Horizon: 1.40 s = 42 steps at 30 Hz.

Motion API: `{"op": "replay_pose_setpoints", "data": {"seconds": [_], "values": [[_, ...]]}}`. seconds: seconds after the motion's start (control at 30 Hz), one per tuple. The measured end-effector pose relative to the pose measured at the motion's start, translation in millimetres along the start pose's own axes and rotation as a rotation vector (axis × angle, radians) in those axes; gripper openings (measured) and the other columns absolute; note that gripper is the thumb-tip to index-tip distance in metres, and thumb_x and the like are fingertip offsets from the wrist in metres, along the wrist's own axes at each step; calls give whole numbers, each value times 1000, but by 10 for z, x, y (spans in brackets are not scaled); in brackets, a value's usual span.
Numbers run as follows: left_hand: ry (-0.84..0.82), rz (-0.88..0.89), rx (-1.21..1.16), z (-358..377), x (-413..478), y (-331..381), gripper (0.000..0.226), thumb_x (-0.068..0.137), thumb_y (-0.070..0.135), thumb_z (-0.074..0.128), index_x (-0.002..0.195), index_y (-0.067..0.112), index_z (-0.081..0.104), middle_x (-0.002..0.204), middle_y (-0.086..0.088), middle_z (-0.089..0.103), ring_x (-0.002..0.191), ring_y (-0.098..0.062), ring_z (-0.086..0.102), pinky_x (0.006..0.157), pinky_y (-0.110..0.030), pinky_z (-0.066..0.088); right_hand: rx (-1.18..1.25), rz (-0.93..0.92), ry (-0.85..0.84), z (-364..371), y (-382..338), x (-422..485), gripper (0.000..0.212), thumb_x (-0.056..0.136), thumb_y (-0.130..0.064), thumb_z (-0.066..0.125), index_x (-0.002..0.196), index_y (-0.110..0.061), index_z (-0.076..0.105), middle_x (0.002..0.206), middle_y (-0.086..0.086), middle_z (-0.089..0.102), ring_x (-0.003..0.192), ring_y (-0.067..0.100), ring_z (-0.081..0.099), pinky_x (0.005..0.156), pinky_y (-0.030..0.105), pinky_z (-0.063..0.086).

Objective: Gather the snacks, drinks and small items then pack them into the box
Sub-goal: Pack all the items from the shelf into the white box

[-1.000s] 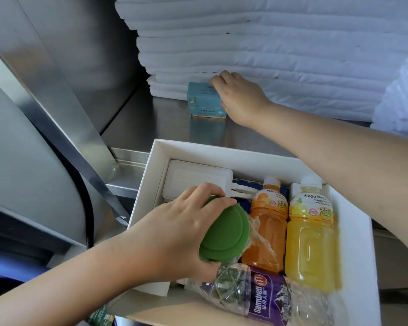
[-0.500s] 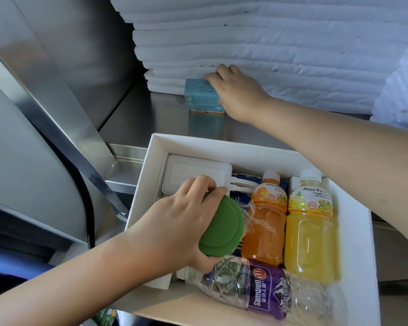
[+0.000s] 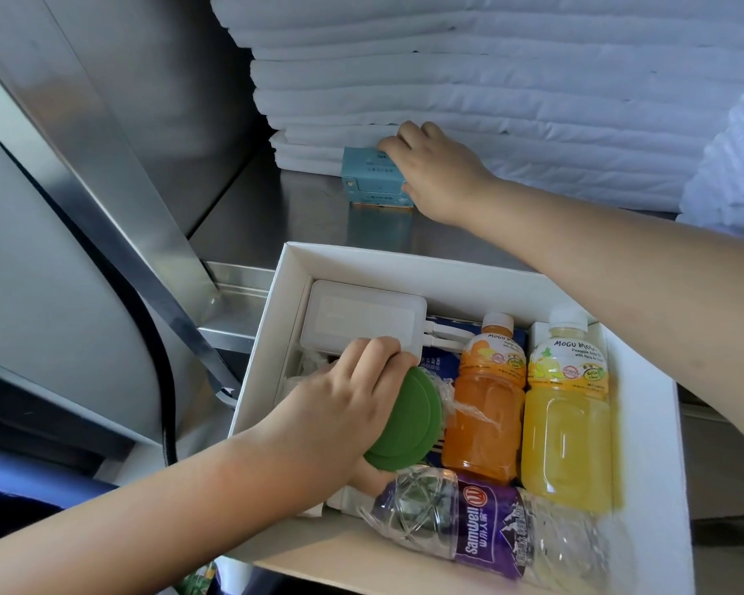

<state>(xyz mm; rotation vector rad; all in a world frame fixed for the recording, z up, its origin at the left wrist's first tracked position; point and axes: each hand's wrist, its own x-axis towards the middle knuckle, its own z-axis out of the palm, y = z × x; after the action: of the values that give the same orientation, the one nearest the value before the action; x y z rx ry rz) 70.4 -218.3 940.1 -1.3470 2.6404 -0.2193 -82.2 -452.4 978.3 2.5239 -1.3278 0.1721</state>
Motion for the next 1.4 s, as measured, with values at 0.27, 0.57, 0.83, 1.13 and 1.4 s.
{"op": "replay_pose_setpoints", "data": {"seconds": [0.27,0.57,0.83,1.13,1.4], "values": [[125,50,-57,69,-28,5,102,65,85,39,130,8,55,120,-8,61,103,-21,62,73,-27,56,71,7,-4,-26,27,-18,52,88,-8,55,138,-11,38,130,14,41,113,33,40,74,43,43],[-33,199,63,41,-25,61,82,83,72,14,144,20,32,148,-10,33,135,-29,33,99,-51,43,112,9,-4,-44,34,-40,52,87,-8,55,137,-12,39,127,13,43,112,32,41,74,43,45],[-93,168,-193,-25,2,-128,81,81,76,2,133,32,-42,136,11,-53,125,-6,-47,101,-34,-30,230,53,10,-223,198,-234,44,87,-8,57,129,-11,45,126,12,45,118,29,39,94,38,36],[512,40,-439,-433,139,-509,41,91,34,46,128,17,55,132,1,52,119,-15,49,103,-24,33,449,123,212,-771,181,-769,38,84,-10,61,120,-15,52,121,1,52,115,20,45,97,37,39],[716,-108,-406,-496,242,-580,80,84,29,65,147,6,22,148,-15,26,138,-25,28,113,-33,26,849,140,402,-1164,-129,-1297,26,89,-16,59,113,-24,55,113,-11,59,108,1,53,89,18,46]]}}
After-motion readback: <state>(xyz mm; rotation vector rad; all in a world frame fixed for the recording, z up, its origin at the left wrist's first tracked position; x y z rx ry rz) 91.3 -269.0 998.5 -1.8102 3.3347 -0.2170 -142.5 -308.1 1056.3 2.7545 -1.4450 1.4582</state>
